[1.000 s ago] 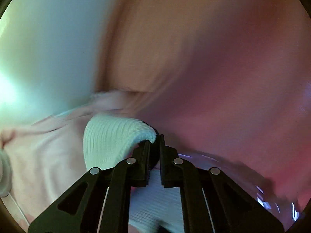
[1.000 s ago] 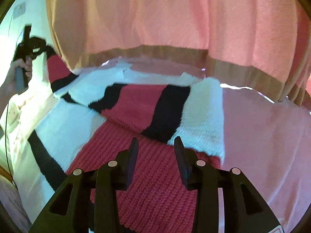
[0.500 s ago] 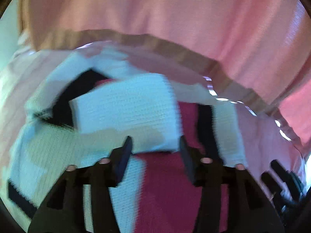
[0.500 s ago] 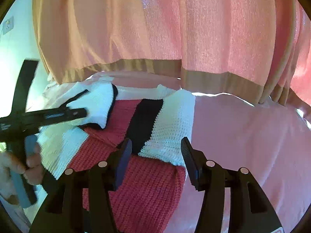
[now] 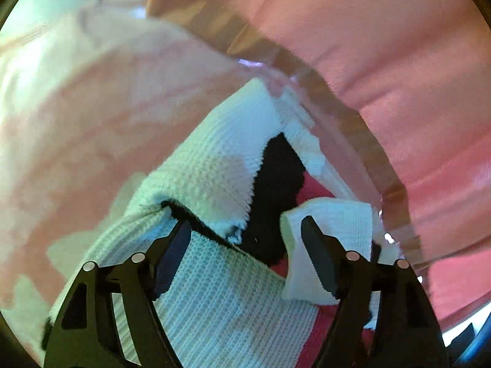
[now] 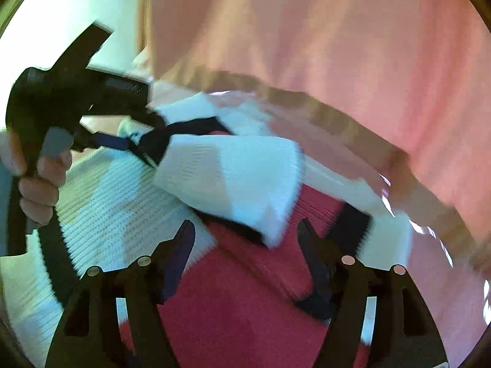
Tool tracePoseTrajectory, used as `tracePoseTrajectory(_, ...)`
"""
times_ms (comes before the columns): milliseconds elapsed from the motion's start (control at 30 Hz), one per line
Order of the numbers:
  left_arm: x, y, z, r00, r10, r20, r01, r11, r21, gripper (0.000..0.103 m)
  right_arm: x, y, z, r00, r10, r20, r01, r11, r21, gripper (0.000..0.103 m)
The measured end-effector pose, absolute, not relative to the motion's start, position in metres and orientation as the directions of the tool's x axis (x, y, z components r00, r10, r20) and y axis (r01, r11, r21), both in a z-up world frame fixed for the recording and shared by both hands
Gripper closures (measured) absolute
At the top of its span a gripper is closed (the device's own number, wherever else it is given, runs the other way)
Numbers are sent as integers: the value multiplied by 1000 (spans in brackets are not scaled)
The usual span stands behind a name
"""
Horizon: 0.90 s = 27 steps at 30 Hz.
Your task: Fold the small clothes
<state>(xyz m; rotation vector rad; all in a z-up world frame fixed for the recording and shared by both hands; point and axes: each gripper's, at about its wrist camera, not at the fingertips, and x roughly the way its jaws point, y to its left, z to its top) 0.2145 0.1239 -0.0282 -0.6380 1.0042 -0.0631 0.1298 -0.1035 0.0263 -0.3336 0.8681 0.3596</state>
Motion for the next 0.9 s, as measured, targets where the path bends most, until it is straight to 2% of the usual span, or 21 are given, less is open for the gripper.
tracePoseTrajectory(67,218,129,-34,549,-340,-764,-258,800,-542,41,141,-86,15,592,138,-794,-459,867,-192,36)
tracePoseTrajectory(100,220,130,-36,544,-345,-765,-262,796,-545,47,146,-81,11,588,128,-799,-463,863,-203,36)
tracePoseTrajectory(133,222,130,-40,539,-350,-766,-264,793,-549,57,151,-79,6,578,125,-806,-467,861,-201,42)
tracePoseTrajectory(167,224,132,-44,531,-358,-768,-269,789,-553,64,157,-79,2,563,127,-817,-464,866,-185,71)
tracePoseTrajectory(200,224,132,-45,529,-354,-771,-281,785,-552,73,162,-82,1,540,146,-829,-459,876,-145,91)
tracePoseTrajectory(233,223,134,-45,537,-351,-767,-287,779,-557,80,168,-92,7,516,189,-836,-432,900,-63,99)
tracePoseTrajectory(300,219,137,-38,554,-331,-764,-292,781,-551,86,172,-120,30,563,248,-789,-341,939,52,99)
tracePoseTrajectory(367,218,140,-33,566,-309,-764,-292,792,-537,87,168,-173,57,625,274,-731,-169,962,216,99)
tracePoseTrajectory(467,219,139,-38,549,-291,-784,-290,813,-505,86,146,-256,54,644,255,-721,85,913,399,100)
tracePoseTrajectory(533,219,138,-42,538,-281,-795,-296,820,-490,85,138,-281,26,561,163,-812,184,931,314,98)
tracePoseTrajectory(567,218,137,-42,542,-268,-796,-296,826,-480,85,137,-286,16,528,165,-833,204,927,313,92)
tracePoseTrajectory(667,217,137,-40,547,-260,-796,-298,828,-475,84,125,-304,-4,482,263,-836,250,873,419,91)
tracePoseTrajectory(700,217,137,-40,547,-260,-795,-298,828,-475,84,123,-305,-3,491,276,-826,244,867,435,88)
tracePoseTrajectory(733,217,137,-41,548,-260,-795,-296,828,-475,83,122,-305,0,505,287,-814,232,863,448,76)
tracePoseTrajectory(767,217,137,-42,549,-261,-794,-295,829,-476,83,121,-305,1,512,290,-808,229,861,454,59)
tracePoseTrajectory(833,218,138,-43,550,-261,-794,-295,828,-477,82,128,-305,0,524,300,-797,232,850,473,51)
tracePoseTrajectory(900,218,137,-44,551,-259,-793,-297,828,-476,82,137,-305,-6,517,316,-796,241,838,489,51)
